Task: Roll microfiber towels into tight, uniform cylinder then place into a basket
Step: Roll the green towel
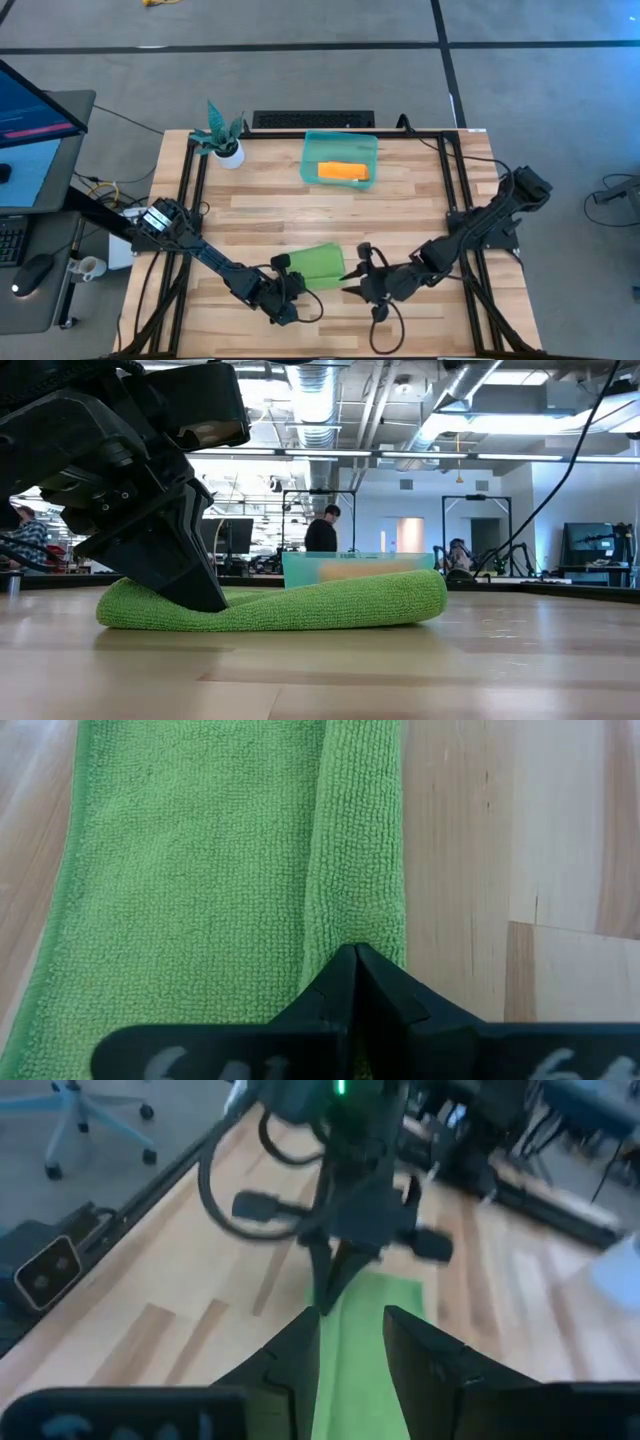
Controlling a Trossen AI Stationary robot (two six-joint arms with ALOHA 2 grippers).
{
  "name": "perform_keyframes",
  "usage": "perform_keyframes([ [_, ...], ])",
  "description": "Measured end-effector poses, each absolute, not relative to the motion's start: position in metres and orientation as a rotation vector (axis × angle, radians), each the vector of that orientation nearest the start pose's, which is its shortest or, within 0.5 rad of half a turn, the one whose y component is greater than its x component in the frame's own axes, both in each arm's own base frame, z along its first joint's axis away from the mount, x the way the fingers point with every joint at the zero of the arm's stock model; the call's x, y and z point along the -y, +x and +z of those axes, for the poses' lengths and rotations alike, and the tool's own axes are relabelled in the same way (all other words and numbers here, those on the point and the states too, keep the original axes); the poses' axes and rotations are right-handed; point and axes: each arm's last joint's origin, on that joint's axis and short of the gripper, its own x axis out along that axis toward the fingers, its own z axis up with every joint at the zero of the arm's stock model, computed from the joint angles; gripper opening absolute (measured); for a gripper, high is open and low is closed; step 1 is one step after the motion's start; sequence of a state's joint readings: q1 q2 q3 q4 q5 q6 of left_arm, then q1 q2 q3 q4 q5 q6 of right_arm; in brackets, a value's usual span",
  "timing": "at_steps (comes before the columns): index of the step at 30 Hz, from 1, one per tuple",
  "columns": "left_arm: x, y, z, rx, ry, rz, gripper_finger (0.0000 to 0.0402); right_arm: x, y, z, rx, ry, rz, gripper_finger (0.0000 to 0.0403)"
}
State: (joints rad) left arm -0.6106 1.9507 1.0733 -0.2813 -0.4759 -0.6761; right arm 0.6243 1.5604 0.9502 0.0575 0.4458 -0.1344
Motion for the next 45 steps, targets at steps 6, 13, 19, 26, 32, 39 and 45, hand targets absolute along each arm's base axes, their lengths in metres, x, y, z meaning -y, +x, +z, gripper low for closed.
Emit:
perform_keyframes([
  [6,0.194,0.301,0.113,-0.96,-0.021,0.213,0.0,-0.18,0.282,0.232,-0.458,-0.548,0.223,0.0145],
  [13,0.195,0.301,0.113,-0.96,-0.02,0.211,0.0,-0.177,0.273,0.213,-0.667,-0.397,0.195,0.0168],
  [19,0.195,0.301,0.113,-0.961,-0.009,0.205,0.0,-0.213,0.266,0.172,-0.732,-0.475,0.272,0.0202],
  [26,0.195,0.301,0.113,-0.961,-0.008,0.203,0.0,-0.24,0.271,0.148,-0.686,-0.735,0.125,0.0208],
  [32,0.195,0.301,0.113,-0.959,-0.006,0.2,0.0,-0.235,0.278,0.139,-0.748,-0.734,0.079,0.0197],
  [39,0.195,0.301,0.113,-0.962,0.012,0.191,0.0,-0.22,0.294,0.123,-0.804,-0.689,0.061,0.0187],
  [45,0.195,0.301,0.113,-0.964,0.018,0.187,0.0,-0.204,0.306,0.11,-0.865,-0.662,0.052,0.0188],
])
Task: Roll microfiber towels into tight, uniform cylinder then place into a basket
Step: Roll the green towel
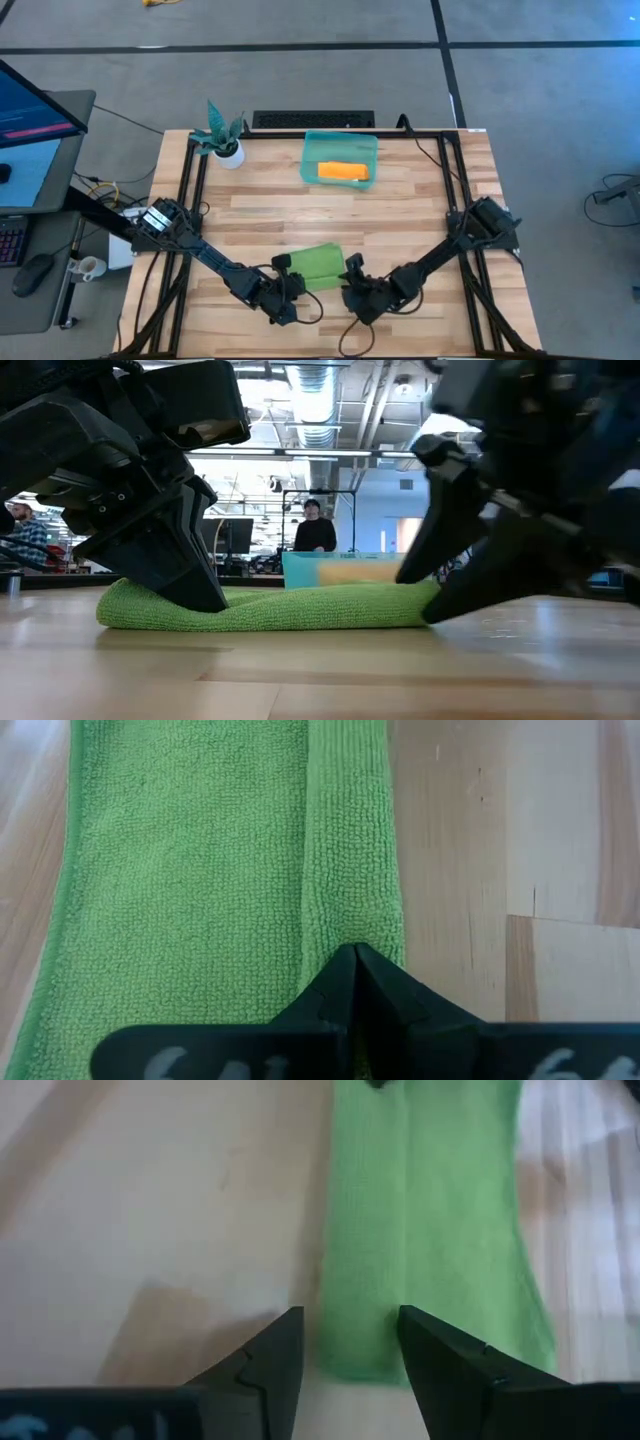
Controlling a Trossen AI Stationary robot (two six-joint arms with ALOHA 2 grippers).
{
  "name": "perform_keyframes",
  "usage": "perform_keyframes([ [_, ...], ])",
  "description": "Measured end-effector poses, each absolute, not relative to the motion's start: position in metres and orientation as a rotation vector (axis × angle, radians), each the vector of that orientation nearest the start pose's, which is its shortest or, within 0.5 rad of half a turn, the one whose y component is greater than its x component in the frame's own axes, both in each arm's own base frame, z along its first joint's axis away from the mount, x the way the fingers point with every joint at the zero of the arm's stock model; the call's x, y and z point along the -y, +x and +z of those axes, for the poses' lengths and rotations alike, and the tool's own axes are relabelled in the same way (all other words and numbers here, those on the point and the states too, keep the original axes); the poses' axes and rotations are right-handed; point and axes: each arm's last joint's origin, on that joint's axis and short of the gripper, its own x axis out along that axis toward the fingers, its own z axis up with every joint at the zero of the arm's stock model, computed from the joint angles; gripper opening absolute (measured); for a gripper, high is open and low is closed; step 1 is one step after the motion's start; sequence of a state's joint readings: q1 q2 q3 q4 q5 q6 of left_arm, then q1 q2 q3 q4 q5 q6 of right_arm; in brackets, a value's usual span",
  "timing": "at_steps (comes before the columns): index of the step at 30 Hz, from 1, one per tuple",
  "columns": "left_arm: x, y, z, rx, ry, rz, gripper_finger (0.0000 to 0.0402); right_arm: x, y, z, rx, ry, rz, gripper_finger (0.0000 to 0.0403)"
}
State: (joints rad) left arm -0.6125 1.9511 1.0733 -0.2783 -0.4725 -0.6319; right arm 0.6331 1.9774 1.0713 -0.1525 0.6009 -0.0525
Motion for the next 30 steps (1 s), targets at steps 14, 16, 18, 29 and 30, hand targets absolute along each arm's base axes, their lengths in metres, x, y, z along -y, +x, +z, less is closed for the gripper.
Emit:
perform_keyframes([
  [14,0.195,0.301,0.113,-0.966,0.061,0.167,0.0,-0.177,0.323,0.106,-0.994,-0.324,0.09,0.0138],
  [16,0.195,0.301,0.113,-0.965,0.061,0.167,0.0,-0.177,0.322,0.107,-0.996,-0.336,0.078,0.0131],
  [18,0.195,0.301,0.113,-0.966,0.061,0.168,0.0,-0.176,0.32,0.11,-0.997,-0.338,0.077,0.0132],
  [29,0.196,0.301,0.113,-0.976,0.038,0.162,0.0,-0.177,0.314,0.148,-1.053,-0.41,0.112,0.0245],
  [30,0.195,0.301,0.113,-0.977,0.03,0.164,0.0,-0.178,0.313,0.152,-1.067,-0.396,0.1,0.0248],
])
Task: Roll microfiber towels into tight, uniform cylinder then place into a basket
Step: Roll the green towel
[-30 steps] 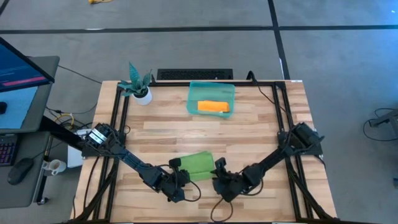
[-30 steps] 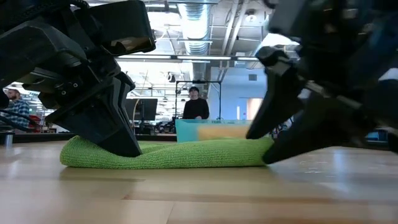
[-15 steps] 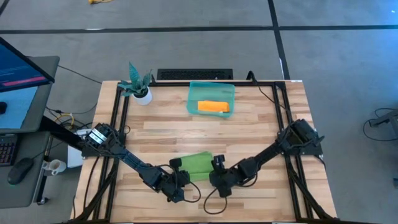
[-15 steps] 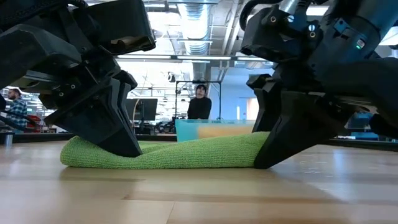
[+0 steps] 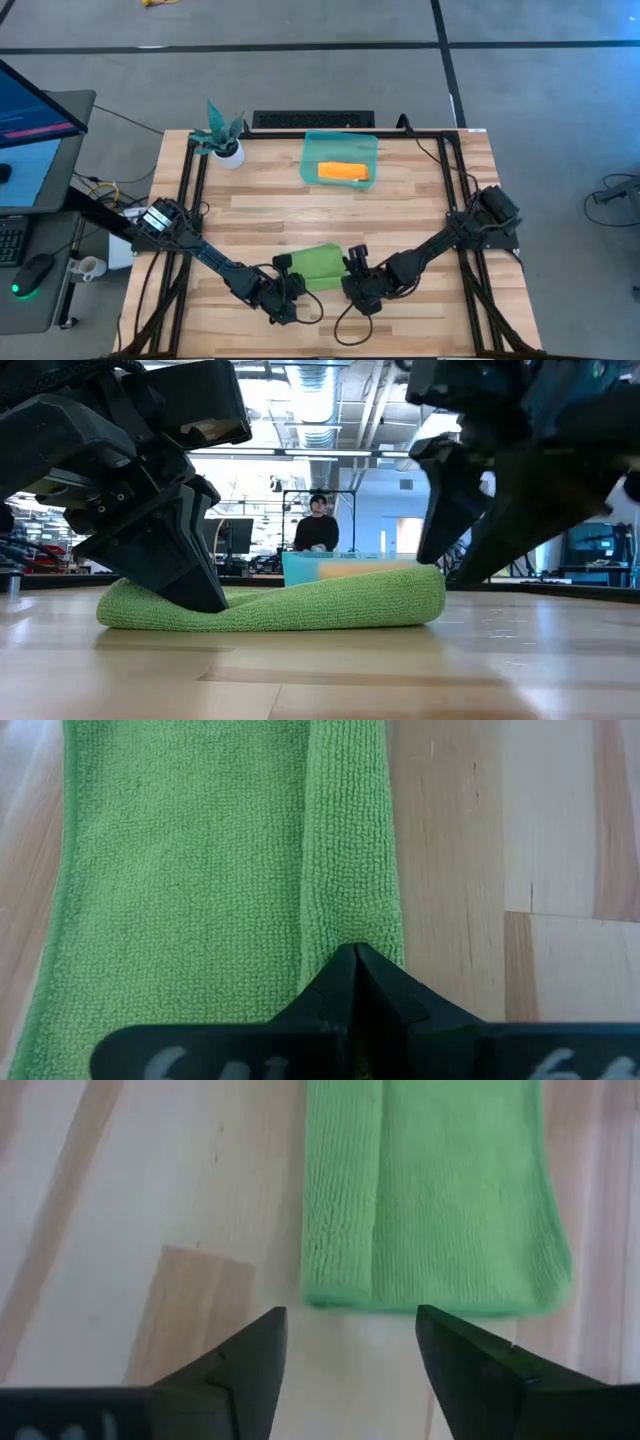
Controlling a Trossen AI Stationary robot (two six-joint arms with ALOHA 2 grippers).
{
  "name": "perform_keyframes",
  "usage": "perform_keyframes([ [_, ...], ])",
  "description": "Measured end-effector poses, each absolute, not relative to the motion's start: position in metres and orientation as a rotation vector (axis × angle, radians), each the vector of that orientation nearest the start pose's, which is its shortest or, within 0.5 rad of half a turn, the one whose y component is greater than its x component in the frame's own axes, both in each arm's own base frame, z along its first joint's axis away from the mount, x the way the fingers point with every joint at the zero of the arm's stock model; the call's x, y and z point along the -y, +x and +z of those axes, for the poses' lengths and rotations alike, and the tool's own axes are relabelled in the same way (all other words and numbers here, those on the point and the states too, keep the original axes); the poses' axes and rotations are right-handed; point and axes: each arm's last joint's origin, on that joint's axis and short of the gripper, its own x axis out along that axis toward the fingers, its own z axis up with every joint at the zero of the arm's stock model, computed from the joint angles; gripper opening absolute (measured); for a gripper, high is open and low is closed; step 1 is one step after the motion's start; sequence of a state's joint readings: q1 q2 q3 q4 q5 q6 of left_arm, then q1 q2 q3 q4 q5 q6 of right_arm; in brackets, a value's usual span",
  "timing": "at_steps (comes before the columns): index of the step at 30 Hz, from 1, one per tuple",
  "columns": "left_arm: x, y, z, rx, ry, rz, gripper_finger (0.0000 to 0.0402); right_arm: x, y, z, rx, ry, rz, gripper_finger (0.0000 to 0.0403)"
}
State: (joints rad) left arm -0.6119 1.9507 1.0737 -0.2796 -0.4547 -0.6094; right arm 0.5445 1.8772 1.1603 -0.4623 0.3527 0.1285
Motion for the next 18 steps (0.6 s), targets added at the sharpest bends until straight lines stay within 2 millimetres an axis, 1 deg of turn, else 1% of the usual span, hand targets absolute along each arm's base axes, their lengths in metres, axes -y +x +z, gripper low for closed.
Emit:
perform_keyframes([
  [2,0.195,0.301,0.113,-0.978,0.024,0.165,0.0,-0.182,0.313,0.157,-1.071,-0.37,0.095,0.0249],
  [4,0.195,0.301,0.113,-0.978,0.024,0.165,0.0,-0.189,0.313,0.161,-1.038,-0.36,0.121,0.0248],
  [7,0.195,0.301,0.113,-0.978,0.024,0.165,0.0,-0.199,0.312,0.162,-0.982,-0.387,0.173,0.0247],
  [9,0.195,0.301,0.113,-0.978,0.024,0.165,0.0,-0.202,0.312,0.16,-0.938,-0.382,0.193,0.0245],
  [12,0.195,0.301,0.113,-0.978,0.023,0.165,0.0,-0.195,0.312,0.153,-0.936,-0.374,0.179,0.0239],
  [18,0.195,0.301,0.113,-0.977,0.023,0.166,0.0,-0.183,0.315,0.146,-0.956,-0.345,0.173,0.0226],
])
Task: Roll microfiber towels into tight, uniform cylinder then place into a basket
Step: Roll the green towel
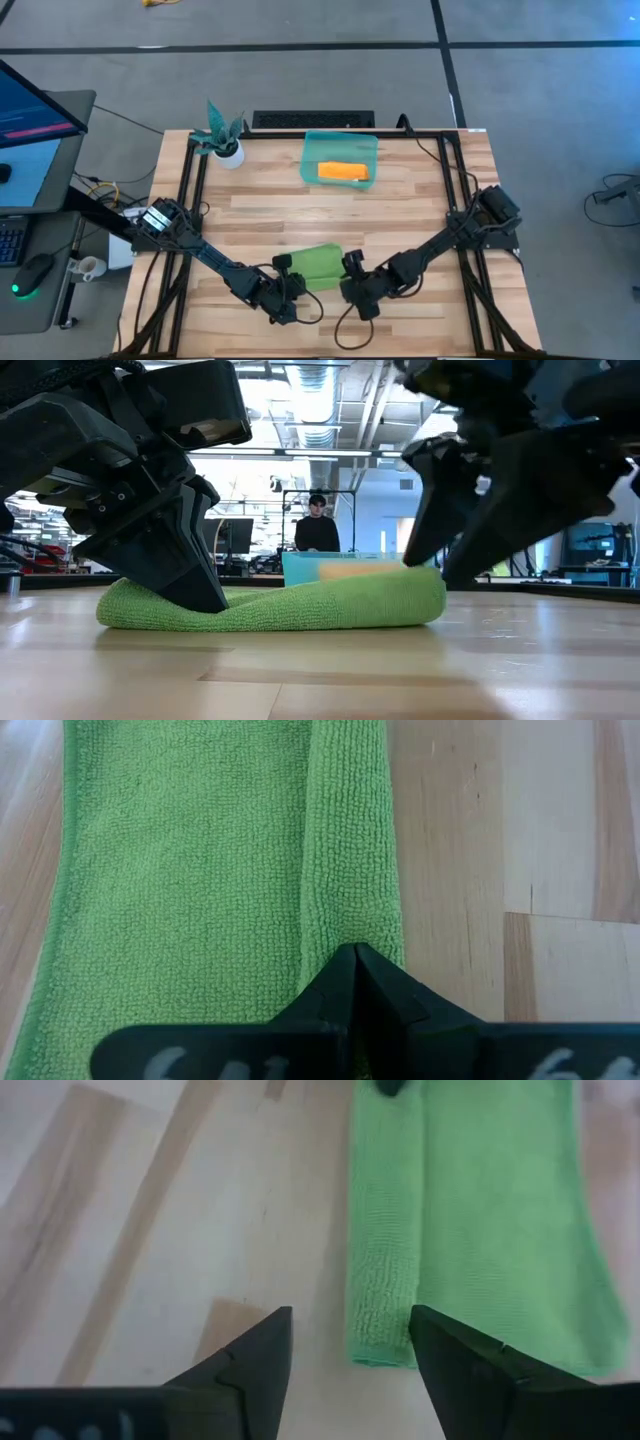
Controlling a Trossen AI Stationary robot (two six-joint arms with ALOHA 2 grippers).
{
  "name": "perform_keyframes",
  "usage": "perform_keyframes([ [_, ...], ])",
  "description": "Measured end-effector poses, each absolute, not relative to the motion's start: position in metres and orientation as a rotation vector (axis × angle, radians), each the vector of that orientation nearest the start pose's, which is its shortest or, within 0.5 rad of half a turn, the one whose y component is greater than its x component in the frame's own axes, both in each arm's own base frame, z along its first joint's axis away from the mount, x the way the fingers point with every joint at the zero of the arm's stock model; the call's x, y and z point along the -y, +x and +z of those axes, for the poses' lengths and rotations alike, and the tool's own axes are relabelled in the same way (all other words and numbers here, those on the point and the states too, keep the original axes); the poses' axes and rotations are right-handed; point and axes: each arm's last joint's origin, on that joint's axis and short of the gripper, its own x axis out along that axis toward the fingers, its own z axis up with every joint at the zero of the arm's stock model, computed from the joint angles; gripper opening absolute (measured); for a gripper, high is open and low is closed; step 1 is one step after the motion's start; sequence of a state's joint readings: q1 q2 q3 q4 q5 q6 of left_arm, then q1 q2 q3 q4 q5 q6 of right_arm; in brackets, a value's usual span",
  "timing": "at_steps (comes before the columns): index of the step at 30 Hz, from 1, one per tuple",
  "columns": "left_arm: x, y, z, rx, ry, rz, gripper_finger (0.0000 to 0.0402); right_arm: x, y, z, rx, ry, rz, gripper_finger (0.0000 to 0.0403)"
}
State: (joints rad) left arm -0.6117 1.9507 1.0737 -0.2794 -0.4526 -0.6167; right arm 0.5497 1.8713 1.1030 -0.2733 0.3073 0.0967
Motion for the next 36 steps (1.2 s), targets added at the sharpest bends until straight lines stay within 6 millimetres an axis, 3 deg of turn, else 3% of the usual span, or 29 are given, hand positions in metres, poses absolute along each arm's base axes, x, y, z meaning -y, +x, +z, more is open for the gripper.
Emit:
perform_keyframes([
  [15,0.196,0.301,0.113,-0.977,0.023,0.165,0.0,-0.186,0.317,0.143,-0.899,-0.312,0.226,0.0217],
  [23,0.196,0.3,0.113,-0.981,0.025,0.166,0.0,-0.178,0.319,0.119,-0.979,-0.315,0.182,0.021],
  [36,0.195,0.3,0.113,-0.983,0.014,0.174,0.0,-0.162,0.328,0.115,-1.015,-0.162,0.088,0.0207],
])
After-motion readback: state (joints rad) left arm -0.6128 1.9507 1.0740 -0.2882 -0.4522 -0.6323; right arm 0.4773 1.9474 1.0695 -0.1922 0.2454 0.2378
